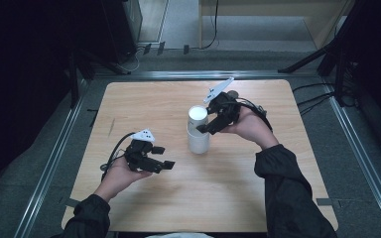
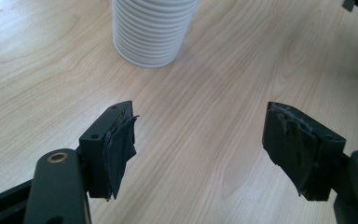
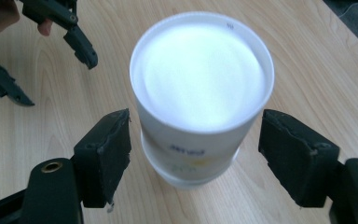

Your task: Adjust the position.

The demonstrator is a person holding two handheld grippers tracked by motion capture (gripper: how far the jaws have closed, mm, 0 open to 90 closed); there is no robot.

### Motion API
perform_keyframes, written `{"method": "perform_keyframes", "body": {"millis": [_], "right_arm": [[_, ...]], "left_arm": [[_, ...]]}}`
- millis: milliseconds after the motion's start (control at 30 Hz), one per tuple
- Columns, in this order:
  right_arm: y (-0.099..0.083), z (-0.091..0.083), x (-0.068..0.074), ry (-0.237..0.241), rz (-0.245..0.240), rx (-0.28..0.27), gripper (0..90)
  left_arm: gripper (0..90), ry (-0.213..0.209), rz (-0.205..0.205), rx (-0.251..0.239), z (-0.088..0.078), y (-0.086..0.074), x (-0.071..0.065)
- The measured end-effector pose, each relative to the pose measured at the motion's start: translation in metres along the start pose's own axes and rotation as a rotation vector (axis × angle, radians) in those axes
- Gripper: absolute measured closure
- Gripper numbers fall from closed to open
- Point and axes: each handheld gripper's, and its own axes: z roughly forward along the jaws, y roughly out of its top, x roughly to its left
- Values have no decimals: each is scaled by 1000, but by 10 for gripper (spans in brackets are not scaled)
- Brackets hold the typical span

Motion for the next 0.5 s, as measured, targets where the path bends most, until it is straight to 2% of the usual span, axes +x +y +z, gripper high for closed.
{"method": "perform_keyframes", "body": {"millis": [167,233,333,500], "right_arm": [[6,4,-2,11,5,-5,254],[7,5,-3,15,21,-7,255],[9,7,-4,24,39,-25,314],[9,6,-3,15,36,-24,323]], "left_arm": [[254,-1,-1,3,-2,-4,-2],[253,-4,-3,6,-2,-5,-3],[253,-5,-8,9,-1,-5,-2],[253,-10,-7,6,0,-4,-1]]}}
